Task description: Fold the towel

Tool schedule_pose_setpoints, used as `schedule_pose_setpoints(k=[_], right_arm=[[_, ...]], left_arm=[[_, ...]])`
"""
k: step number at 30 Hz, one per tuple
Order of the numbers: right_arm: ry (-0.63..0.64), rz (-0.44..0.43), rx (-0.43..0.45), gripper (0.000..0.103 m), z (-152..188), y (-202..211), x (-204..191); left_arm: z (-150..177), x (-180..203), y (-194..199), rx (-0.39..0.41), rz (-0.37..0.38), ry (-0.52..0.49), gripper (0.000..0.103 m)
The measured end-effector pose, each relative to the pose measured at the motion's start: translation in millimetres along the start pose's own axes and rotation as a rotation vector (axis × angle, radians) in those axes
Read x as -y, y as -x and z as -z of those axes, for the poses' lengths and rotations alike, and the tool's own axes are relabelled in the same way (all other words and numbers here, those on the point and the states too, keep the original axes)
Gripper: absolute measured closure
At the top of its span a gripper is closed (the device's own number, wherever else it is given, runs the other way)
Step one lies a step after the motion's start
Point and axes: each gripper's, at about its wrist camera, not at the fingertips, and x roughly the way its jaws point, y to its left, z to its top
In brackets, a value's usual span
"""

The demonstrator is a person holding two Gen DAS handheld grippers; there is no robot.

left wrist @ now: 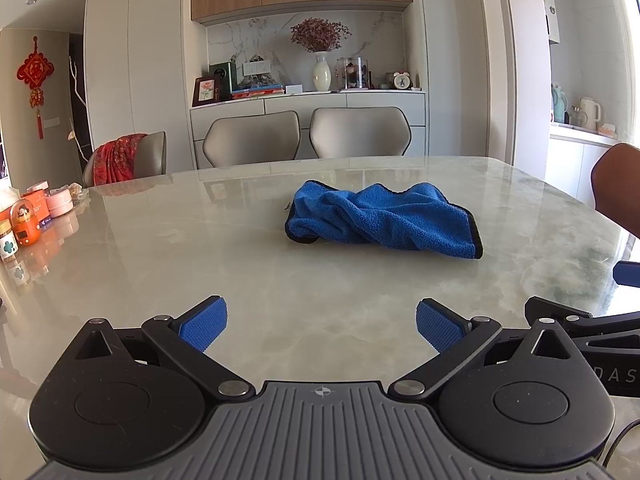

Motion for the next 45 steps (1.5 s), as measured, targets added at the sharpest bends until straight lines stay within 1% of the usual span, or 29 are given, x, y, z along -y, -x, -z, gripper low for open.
schedule_pose_setpoints(k=[21,27,32,36,38,40,43,45], right_arm=[[0.005,-0.002,-0.004,0.001,2,1,-2],[0.002,-0.005,0.009,0.001,0,0,0],[-0.027,-0.039,0.022,0.001,-12,-5,13],[-0.051,-0.128,0.044,0.001,-34,-13,29],[-0.078,-0.202,0.055,0.001,-45,-19,39],[-0.115,-0.291,0.052,0.001,-58,-29,51],[-0.167,-0.383,0.026,0.001,-78,-54,69],[-0.183,-0.380,0.027,0.001,-91,-74,79]], left_arm=[[5,0,0,0.002,-0.003,0.000,0.000],[3,-3,-1,0.001,0.015,-0.006,0.000],[-11,-5,-3,0.040,0.002,-0.037,0.000],[-24,-11,-8,0.073,0.026,-0.059,0.000],[-32,-15,-13,0.087,0.060,-0.079,0.000],[-41,-19,-19,0.099,0.075,-0.106,0.000],[-55,-26,-32,0.123,0.106,-0.141,0.000],[-64,-30,-42,0.135,0.134,-0.151,0.000]])
